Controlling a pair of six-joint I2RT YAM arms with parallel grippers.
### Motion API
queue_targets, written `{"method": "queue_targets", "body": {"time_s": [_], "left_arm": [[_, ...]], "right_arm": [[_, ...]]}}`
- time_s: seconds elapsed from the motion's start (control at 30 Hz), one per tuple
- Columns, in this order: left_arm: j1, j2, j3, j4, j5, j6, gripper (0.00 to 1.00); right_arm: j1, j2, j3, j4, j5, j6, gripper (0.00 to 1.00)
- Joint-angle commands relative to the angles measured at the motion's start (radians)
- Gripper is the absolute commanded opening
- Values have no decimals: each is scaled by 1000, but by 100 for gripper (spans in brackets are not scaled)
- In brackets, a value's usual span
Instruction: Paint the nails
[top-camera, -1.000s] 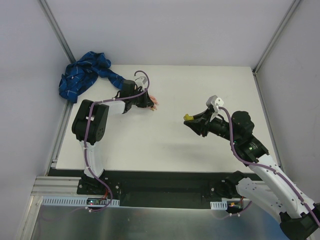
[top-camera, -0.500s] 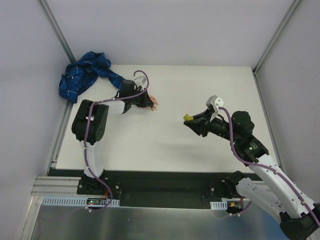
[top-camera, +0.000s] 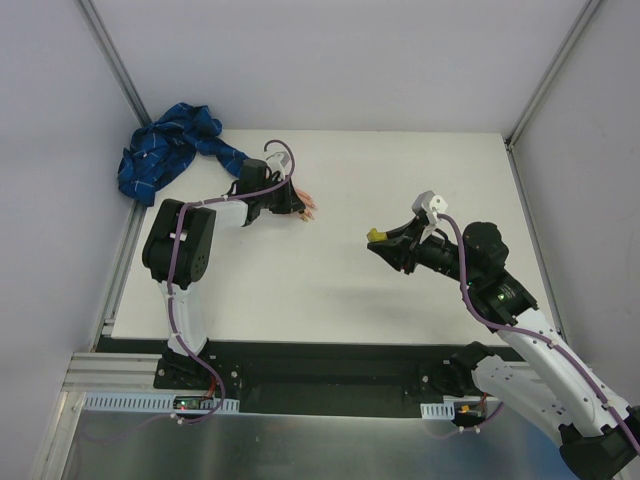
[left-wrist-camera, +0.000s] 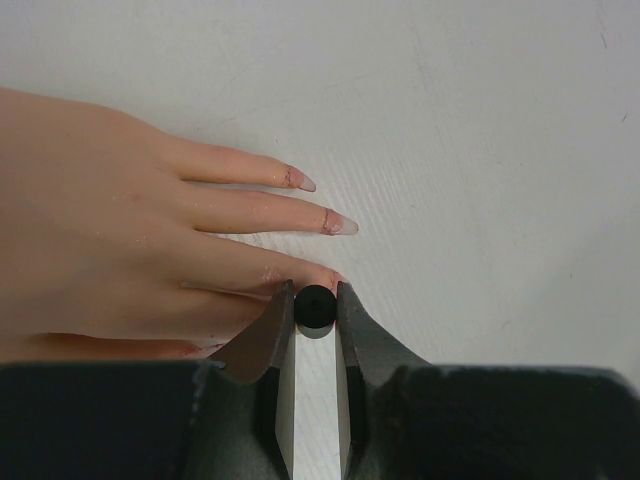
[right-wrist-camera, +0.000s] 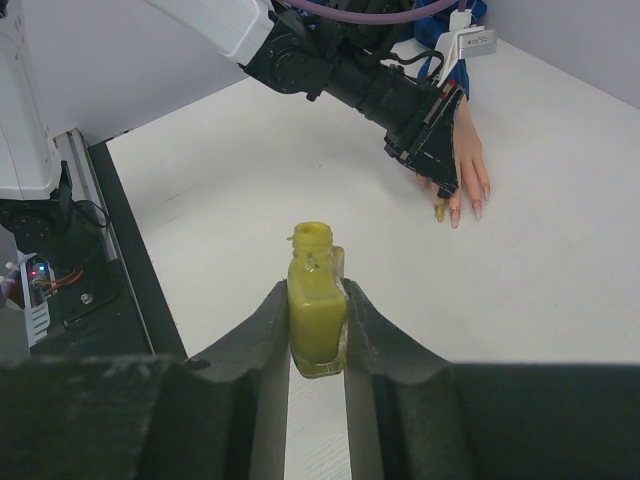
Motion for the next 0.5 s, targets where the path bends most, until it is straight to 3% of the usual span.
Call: {"method": "queue_targets", "body": {"time_s": [0.0,0.47], "left_arm": [[11,7,21,42,12,-7,0],[19,-2,26,36,9,-2,0]], "right_arm": [[-5,-12,13,68,-29,13,0],[-3,-12,10,68,-34,14,0]]}}
